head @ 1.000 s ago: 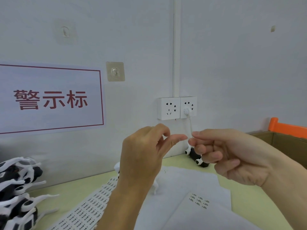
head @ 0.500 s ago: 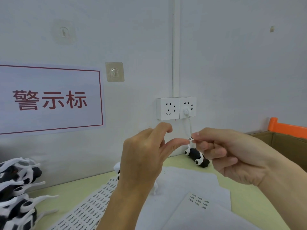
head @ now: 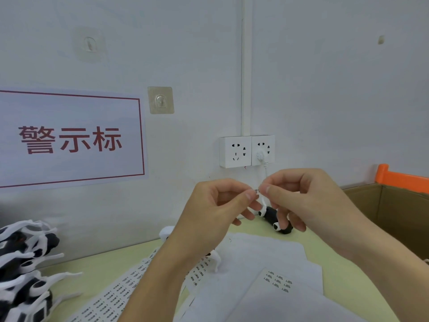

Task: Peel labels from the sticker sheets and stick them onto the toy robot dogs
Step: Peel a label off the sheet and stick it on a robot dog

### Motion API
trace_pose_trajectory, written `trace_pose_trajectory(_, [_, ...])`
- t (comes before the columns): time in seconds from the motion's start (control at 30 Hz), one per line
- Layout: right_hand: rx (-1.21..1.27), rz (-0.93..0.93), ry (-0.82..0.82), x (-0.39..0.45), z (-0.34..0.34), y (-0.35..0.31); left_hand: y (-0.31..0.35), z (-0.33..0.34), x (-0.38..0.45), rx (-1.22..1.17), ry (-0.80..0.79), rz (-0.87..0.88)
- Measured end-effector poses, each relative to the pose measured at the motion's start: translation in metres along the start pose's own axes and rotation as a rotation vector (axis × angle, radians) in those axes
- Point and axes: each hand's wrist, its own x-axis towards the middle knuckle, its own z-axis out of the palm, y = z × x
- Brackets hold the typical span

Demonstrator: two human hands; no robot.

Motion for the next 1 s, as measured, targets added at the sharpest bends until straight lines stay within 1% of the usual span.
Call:
trace_pose_trajectory(0.1, [-0.014, -0.012, 0.016, 0.0, 0.001, 0.001, 0.0, -0.001, 0.0, -0.006, 0.023, 0.015])
trace_pose_trajectory(0.3, [-0.069, -0.021, 0.101, 0.003, 0.004, 0.009, -0.003, 0.001, 0.001, 0.044, 0.066, 0.013])
trace_pose_trajectory(0.4, [-0.108, -0.016, 0.177, 0.005, 0.003, 0.013, -0.004, 0.0, 0.001, 0.04, 0.083, 0.028])
trace_pose_trajectory(0.47, [-0.075, -0.001, 0.205, 0.006, 0.0, 0.014, -0.005, -0.001, 0.002, 0.038, 0.098, 0.041])
trace_pose_trajectory(0.63, [0.004, 0.003, 0.054, 0.005, 0.001, 0.011, -0.007, -0.002, 0.003, 0.04, 0.111, 0.06])
trace_pose_trajectory(0.7, [0.012, -0.01, 0.024, 0.004, 0.002, 0.011, -0.007, -0.001, 0.003, 0.05, 0.108, 0.075])
trace_pose_trajectory(0.87, [-0.001, -0.015, 0.051, 0.003, 0.004, 0.011, -0.008, 0.0, 0.002, 0.06, 0.094, 0.08])
trace_pose_trajectory(1.0, [-0.07, 0.005, 0.081, 0.005, 0.007, 0.015, -0.011, 0.001, 0.003, 0.096, 0.097, -0.005])
